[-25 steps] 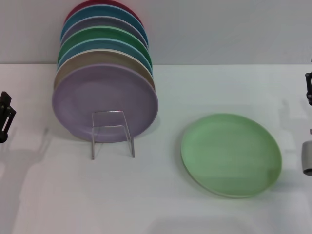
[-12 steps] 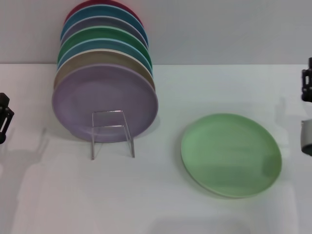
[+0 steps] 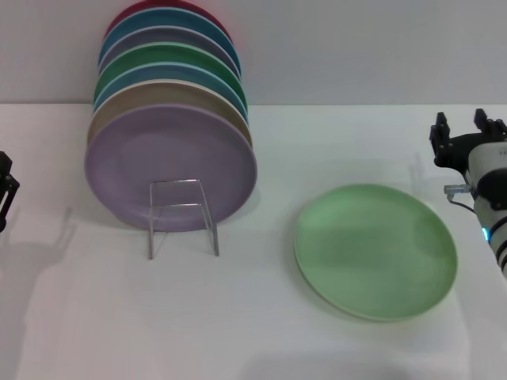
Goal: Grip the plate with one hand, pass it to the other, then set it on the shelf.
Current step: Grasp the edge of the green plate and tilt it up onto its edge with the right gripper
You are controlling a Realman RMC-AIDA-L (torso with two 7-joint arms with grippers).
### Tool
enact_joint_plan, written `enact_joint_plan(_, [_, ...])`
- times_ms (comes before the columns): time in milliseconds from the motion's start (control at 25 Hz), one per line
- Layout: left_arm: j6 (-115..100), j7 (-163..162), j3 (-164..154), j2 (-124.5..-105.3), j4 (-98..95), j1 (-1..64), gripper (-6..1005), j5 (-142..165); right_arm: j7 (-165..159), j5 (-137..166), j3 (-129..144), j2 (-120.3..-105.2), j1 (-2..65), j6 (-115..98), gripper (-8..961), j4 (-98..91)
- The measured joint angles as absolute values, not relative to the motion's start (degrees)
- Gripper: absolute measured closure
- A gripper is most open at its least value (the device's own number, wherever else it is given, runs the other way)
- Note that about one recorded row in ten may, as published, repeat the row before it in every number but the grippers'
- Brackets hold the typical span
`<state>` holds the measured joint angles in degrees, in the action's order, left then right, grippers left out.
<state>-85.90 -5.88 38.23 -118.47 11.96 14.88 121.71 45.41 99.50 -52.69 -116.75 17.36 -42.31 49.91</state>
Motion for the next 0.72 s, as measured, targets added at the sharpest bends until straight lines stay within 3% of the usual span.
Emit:
enact_joint_plan(160, [-85.83, -5.89, 38.23, -118.47, 11.87, 15.07, 181, 121.66, 51.85, 99.61, -60.53, -116.61, 14.09, -30.46, 420, 57.23])
enact_joint_plan(240, [-85.78, -5.88, 38.23, -118.47, 11.71, 15.25, 181, 121.62, 58.28, 99.60, -68.39, -118.24, 11.03, -19.89, 420, 62.24])
enact_joint_plan(360, [-85.78, -5.89, 38.23, -118.47, 11.69, 15.32, 181, 121.62, 60.89, 99.43, -72.99, -118.91, 9.44, -13.12, 421, 64.81])
enact_joint_plan(720, [-85.79, -5.89, 38.23, -118.55, 11.70, 15.56, 182, 121.64, 58.81, 104.26, -89.17, -118.97, 8.07, 10.64, 421, 68.52])
